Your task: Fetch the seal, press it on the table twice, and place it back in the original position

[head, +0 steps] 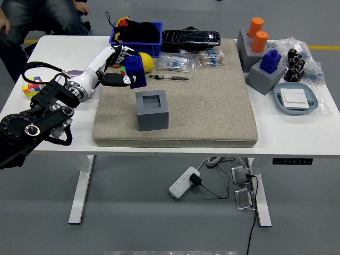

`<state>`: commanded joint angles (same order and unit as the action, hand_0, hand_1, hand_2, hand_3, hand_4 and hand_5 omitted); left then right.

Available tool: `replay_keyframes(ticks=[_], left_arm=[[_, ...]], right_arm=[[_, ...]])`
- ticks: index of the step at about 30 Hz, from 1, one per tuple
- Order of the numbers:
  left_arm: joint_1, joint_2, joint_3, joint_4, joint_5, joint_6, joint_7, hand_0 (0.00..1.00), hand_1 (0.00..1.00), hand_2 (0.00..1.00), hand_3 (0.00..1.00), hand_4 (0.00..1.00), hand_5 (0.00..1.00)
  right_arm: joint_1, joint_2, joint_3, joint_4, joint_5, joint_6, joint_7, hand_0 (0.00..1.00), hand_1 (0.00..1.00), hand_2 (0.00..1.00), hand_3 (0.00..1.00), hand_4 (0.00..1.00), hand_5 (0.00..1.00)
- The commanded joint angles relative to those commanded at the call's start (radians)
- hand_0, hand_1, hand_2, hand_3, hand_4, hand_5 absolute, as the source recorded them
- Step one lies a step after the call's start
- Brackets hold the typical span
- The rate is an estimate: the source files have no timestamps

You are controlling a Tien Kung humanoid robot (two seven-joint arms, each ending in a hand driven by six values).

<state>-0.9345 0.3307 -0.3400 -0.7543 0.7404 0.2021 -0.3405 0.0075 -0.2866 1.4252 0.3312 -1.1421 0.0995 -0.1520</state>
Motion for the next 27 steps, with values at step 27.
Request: replay_keyframes(ticks=[27], left_arm=[[0.036,-0.025,0.117,0.188,-0.051,-0.006,0.003,0.641,0.545,0.508,0.592,0.718,0.002]], right_arm=[[0.003,0.005,0.002,0.001,0.003,-0.001,0.000,0.816,0.714,0.685,0.694,0.730,0.504]])
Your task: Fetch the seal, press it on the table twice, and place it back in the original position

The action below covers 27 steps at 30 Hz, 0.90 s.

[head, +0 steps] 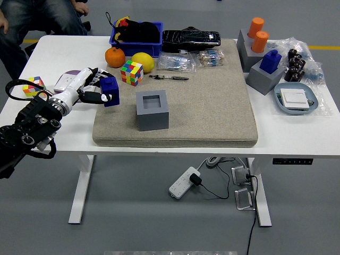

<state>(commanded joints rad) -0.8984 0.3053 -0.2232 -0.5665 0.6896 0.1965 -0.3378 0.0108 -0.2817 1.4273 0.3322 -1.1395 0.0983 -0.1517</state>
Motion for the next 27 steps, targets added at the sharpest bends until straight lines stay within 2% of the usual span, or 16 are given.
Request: replay_keyframes(ticks=[16,27], left_arm=[[0.043,-0.052,0.080,0.039,-0.057,-0.003,0.002,0.641,0.544,0.507,0.593,0.716,0.002],[0.055,-0.061,0.103,0.058,-0.072,0.000,0.002,0.642,0.544,0.508,0.593,0.713,0.002]], right_arm=[[0.005,0.000,0.000,0.001,0.003,-0.001,0.000,0.816,0.715,0.684,0.692,0.730,0.504],[0.004,-0.003,-0.001,0.001,0.004,0.000,-0.002,0.816,0.715,0.684,0.692,0.730,0.504]])
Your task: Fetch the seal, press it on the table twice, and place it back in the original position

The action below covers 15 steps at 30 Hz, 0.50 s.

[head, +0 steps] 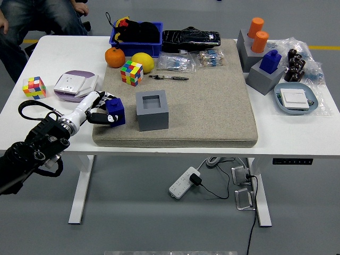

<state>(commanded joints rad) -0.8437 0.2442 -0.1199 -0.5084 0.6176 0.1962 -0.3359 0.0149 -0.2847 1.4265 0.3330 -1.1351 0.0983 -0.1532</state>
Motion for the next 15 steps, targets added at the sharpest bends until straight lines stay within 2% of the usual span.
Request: replay_keyframes(ticks=[15], left_arm=[[-0.001,0.003,-0.001,-0.002,-0.003,0.000,0.000,0.645,0.544,0.507,0.593,0.710,0.002]], right_arm=[[0.000,0.000,-0.005,0.000,0.002,-0.001,0.001,0.815,0.715,0.684,0.691,0.730,0.504]])
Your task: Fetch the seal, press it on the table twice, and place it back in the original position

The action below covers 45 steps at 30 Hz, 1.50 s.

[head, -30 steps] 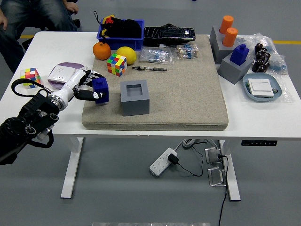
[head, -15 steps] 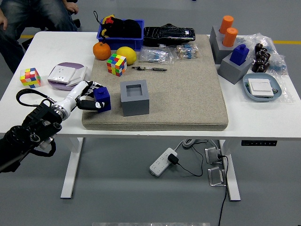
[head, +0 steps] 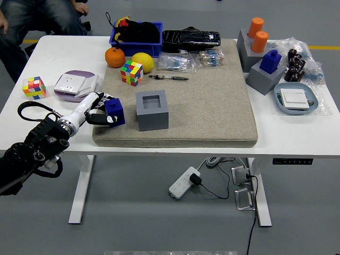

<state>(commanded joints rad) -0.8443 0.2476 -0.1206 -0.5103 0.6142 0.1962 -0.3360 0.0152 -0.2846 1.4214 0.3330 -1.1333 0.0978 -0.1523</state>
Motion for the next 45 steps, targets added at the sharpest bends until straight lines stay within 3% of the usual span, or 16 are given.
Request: replay_keyframes(ticks=[8,16,21,25,29,37,45], left_arm=[[-0.028,0.031,-0.022,-0.043,0.038,0.001,-0.002,0.646,0.544,0.508,0.594,0.710,0.002],[-0.074,0.107,-0.168,-0.160,0.131,-0.004,0.005,0.646,0.545,0.508,0.594,0.711,0.002],[-0.094,0.124,-0.231,-0.229,0.163,-0.007,0.009,0.644,0.545,0.508,0.594,0.711,0.002],[-0.098,0.115,-0.241,-0.269,0.173,-0.013,0.016,0.644,0.545,0.507,0.594,0.712,0.002],[-0.106,0.089,-0.201,-0.276,0.180,-0.029,0.037,0.644,0.545,0.507,0.594,0.712,0.002],[-0.115,0.043,-0.140,-0.246,0.172,-0.047,0.067,0.645,0.545,0.506,0.597,0.714,0.002],[-0.123,0.010,-0.109,-0.204,0.146,-0.040,0.063,0.644,0.545,0.507,0.597,0.716,0.002]], right_arm=[[-0.002,0.000,-0.004,-0.001,0.000,0.001,0.000,0.814,0.715,0.684,0.691,0.729,0.504],[-0.001,-0.004,-0.004,0.000,-0.001,-0.001,0.000,0.814,0.715,0.684,0.691,0.729,0.506],[-0.003,-0.006,-0.007,-0.001,-0.001,-0.001,0.000,0.814,0.715,0.684,0.691,0.729,0.506],[-0.002,-0.005,-0.009,0.001,0.002,-0.002,0.001,0.813,0.715,0.684,0.692,0.729,0.505],[-0.003,-0.004,-0.009,0.002,0.003,-0.002,0.001,0.813,0.715,0.684,0.692,0.729,0.505],[-0.002,-0.003,-0.001,0.000,0.002,-0.001,0.000,0.814,0.714,0.684,0.691,0.728,0.505],[-0.001,-0.003,0.001,-0.002,0.002,-0.001,0.000,0.814,0.715,0.684,0.691,0.728,0.505]])
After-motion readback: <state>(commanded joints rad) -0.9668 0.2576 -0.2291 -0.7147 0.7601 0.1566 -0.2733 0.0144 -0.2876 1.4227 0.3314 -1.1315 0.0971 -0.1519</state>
